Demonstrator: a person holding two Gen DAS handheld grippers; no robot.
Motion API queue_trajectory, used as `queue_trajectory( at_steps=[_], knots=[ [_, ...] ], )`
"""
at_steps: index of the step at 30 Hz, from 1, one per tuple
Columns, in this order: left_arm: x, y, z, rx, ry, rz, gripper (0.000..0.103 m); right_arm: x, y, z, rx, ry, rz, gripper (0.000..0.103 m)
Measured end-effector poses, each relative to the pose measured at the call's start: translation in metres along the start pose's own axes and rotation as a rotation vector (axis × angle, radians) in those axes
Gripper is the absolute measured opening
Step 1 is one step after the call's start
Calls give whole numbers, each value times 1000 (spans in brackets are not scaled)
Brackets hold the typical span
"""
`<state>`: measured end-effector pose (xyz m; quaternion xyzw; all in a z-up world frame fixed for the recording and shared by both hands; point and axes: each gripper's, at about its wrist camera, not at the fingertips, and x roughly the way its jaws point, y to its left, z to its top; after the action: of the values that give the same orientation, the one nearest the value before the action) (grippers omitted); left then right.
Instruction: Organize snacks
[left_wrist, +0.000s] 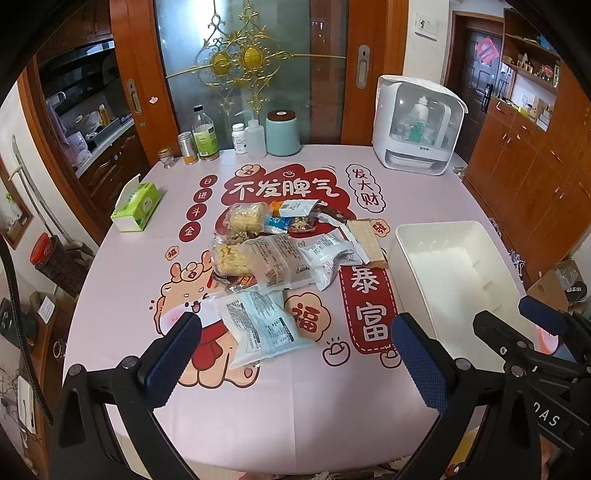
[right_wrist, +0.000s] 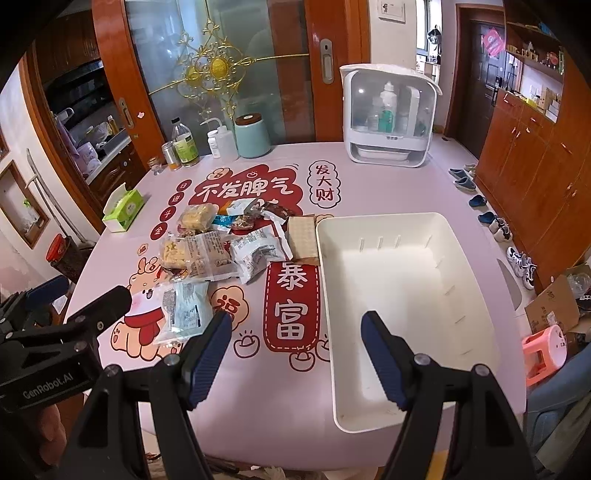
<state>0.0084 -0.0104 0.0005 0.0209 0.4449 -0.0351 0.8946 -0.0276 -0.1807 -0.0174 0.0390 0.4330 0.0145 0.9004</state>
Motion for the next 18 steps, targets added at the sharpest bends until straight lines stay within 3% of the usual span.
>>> queue_trajectory(
  at_steps=[18],
  knots=[
    [3, -2, -5, 5, -1, 1, 102, 4, 3, -4, -5, 8, 13, 73]
  ],
)
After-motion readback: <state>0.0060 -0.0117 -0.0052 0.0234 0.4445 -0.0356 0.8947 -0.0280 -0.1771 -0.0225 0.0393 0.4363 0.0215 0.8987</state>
